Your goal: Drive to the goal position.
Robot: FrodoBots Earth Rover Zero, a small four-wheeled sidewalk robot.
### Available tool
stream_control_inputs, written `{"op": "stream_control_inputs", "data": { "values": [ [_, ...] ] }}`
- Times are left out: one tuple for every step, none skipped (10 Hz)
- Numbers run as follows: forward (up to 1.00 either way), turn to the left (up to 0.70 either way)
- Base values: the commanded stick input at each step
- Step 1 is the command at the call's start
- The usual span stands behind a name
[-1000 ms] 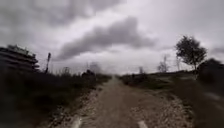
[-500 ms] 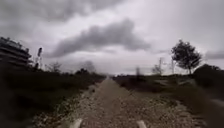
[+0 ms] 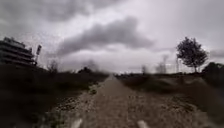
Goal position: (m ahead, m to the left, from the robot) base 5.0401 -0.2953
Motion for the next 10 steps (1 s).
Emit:
{"op": "stream_control_inputs", "data": {
  "values": [
    [0.7,0.0],
    [0.7,-0.12],
    [0.7,-0.35],
    [0.7,-0.35],
    [0.7,0.0],
    [0.7,0.0],
    [0.7,0.0],
    [0.7,0.0],
    [0.7,0.0],
    [0.7,0.0]
  ]
}}
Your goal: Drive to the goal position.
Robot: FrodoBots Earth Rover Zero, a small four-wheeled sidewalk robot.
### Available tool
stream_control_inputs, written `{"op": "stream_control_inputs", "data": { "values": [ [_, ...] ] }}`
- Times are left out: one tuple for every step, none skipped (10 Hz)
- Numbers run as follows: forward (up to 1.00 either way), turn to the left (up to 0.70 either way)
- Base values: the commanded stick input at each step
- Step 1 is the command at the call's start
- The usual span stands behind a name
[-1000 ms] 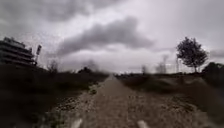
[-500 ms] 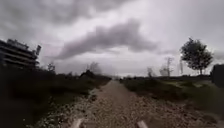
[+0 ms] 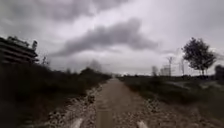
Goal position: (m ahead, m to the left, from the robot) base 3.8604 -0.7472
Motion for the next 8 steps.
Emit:
{"op": "stream_control_inputs", "data": {
  "values": [
    [0.7,-0.04],
    [0.7,-0.14],
    [0.7,-0.24],
    [0.7,-0.01],
    [0.7,0.0],
    [0.7,0.0],
    [0.7,0.0],
    [0.7,0.0]
  ]
}}
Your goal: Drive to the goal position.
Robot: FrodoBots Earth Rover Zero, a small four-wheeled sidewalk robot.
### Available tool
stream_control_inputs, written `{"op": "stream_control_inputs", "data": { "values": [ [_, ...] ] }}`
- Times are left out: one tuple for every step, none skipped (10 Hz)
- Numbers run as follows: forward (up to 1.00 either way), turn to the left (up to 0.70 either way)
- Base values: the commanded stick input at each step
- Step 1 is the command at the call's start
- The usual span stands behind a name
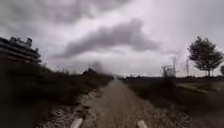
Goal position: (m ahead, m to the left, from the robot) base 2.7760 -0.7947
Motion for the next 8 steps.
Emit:
{"op": "stream_control_inputs", "data": {
  "values": [
    [0.7,0.0],
    [0.7,-0.09],
    [0.7,-0.28],
    [0.7,0.0],
    [0.7,0.0],
    [0.7,0.0],
    [0.7,0.0],
    [0.7,0.0]
  ]
}}
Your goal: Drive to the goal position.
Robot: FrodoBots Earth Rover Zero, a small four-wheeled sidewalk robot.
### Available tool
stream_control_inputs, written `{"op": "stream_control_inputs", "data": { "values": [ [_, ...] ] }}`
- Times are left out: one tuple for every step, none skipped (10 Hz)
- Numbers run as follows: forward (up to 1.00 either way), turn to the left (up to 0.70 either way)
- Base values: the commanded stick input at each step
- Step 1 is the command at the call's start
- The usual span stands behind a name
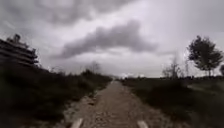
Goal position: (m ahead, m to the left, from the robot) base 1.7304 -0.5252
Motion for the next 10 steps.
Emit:
{"op": "stream_control_inputs", "data": {
  "values": [
    [0.7,0.0],
    [0.7,0.0],
    [0.7,0.0],
    [0.7,0.0],
    [0.7,0.0],
    [0.7,0.0],
    [0.7,0.0],
    [0.7,0.0],
    [0.7,0.0],
    [0.7,0.0]
  ]
}}
